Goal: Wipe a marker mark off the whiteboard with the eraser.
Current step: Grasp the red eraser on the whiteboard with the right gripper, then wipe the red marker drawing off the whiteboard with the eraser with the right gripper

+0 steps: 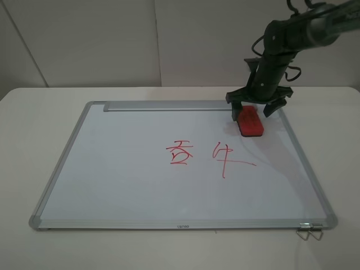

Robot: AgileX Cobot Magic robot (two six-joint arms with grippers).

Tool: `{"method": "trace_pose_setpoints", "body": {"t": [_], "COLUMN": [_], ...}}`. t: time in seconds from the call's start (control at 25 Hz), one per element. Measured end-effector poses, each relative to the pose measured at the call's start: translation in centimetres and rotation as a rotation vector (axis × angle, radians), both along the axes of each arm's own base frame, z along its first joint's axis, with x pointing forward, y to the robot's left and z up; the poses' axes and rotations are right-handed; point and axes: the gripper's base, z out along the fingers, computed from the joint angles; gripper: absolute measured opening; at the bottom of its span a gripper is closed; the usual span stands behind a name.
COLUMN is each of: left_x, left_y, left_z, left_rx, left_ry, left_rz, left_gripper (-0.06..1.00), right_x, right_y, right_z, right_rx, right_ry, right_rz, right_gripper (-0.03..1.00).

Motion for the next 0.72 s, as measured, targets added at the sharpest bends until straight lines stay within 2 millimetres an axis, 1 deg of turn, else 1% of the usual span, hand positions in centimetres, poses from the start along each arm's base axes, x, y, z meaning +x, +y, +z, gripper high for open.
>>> {"method": "trace_pose_setpoints", "body": {"t": [0.16,0.28,0.36,0.4,0.48,0.52,0.72], "left_x": [0.00,0.00,0.00,0.00,0.00,0.00,0.00], "left_y": [0.00,0.00,0.00,0.00,0.00,0.00,0.00], "left_z": [0.00,0.00,0.00,0.00,0.00,0.00,0.00], "left_rx": [0.000,0.000,0.000,0.000,0.000,0.000,0.000], "left_ry": [0.000,0.000,0.000,0.000,0.000,0.000,0.000], "left_rz": [0.000,0.000,0.000,0.000,0.000,0.000,0.000], "left_gripper": [0.77,0.77,0.77,0.77,0.77,0.77,0.77], "right_x": [0.09,0.12,0.13,0.13,0.14,0.14,0.07], "right_y": [0.10,0.11,0.11,0.11,0.06,0.03,-0.05], "right_z": [-0.75,-0.80,-0.80,-0.80,-0.79,-0.78,-0.78], "right_rx": [0.009,0.009,0.010,0.010,0.003,0.000,-0.010], "right_ry": [0.006,0.003,0.002,0.002,0.001,0.001,0.011], "right_rz": [-0.005,-0.005,-0.005,-0.005,-0.001,0.001,0.005], "right_gripper": [0.77,0.76,0.72,0.67,0.53,0.50,0.50]}}
